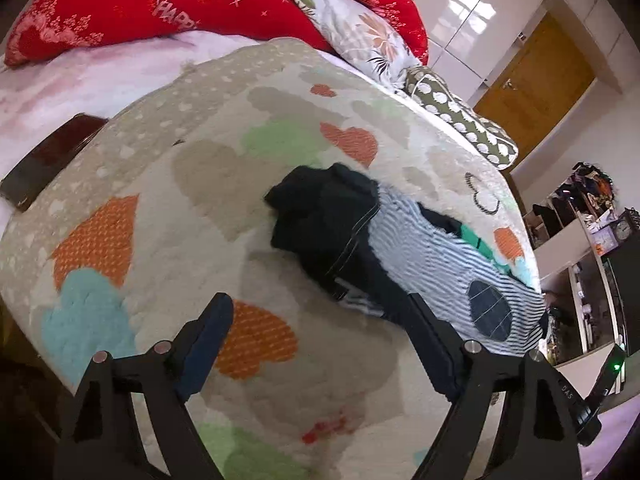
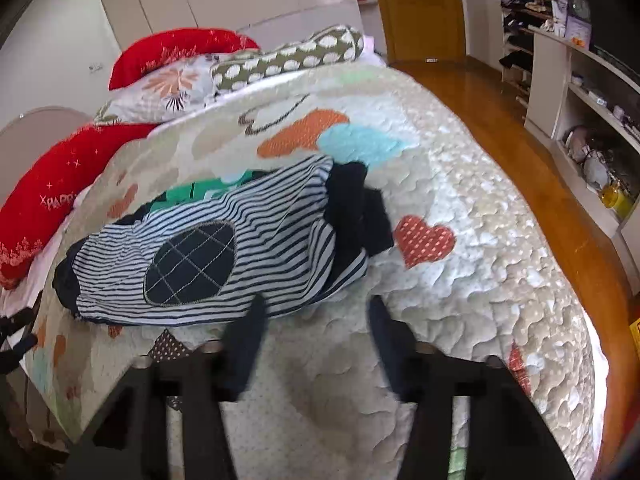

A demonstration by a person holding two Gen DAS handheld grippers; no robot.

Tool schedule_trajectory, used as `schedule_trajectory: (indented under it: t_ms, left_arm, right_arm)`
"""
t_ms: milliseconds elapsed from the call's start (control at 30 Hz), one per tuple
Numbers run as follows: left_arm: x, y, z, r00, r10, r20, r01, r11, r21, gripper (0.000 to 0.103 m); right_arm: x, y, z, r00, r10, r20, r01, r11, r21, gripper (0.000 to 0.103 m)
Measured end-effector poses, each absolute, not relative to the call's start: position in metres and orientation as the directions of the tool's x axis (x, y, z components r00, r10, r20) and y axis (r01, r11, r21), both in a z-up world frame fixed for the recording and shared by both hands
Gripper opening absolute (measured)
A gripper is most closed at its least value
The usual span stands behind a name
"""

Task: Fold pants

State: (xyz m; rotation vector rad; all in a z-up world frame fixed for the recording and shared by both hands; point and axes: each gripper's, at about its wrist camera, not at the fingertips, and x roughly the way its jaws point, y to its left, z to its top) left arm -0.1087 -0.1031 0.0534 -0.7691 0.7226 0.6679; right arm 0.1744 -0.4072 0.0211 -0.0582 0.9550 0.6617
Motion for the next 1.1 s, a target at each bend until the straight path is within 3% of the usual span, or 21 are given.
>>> schedule_trajectory:
  t_ms: [233,567,667,933,1100]
  left_arm:
    - [-0.089,-0.1,0.035,0.561,0.161,-0.812,-0.749,0.517,-0.415,0.086]
    - [-0.075,-0.122,0.029,0.515,0.195,-0.835,-0.764,0.546,-0.343,0.086]
    - [-0.059,-0.137,0.038,0.509,0.227,-0.83,-0.739,0.61,-0.286,0.086]
    - [0.025,-0.183,0.06,0.534,0.153,-0.832,-0.575,0.787,-0.224,0.086]
    - [0.037,-0.183,0.047,0.503,0.155,-0.85,-0.597,0.774,-0.212,0.086]
  right_arm:
    - [0.19,-0.414,0.028,0.369,0.548,-0.751,-0.487,0.802,0.346,0.048]
    - [0.188,-0.419,0.021,0.402,0.534,-0.744,-0.51,0.806,0.302,0.048]
    - [0.192,-0.416,0.018,0.408,0.537,-0.738,-0.518,0.802,0.297,0.053]
    - [0.197,-0.425,0.016,0.437,0.561,-0.703,-0.517,0.796,0.314,0.053]
    - [0.199,-0.443,0.013,0.423,0.58,-0.697,-0.507,0.788,0.348,0.053]
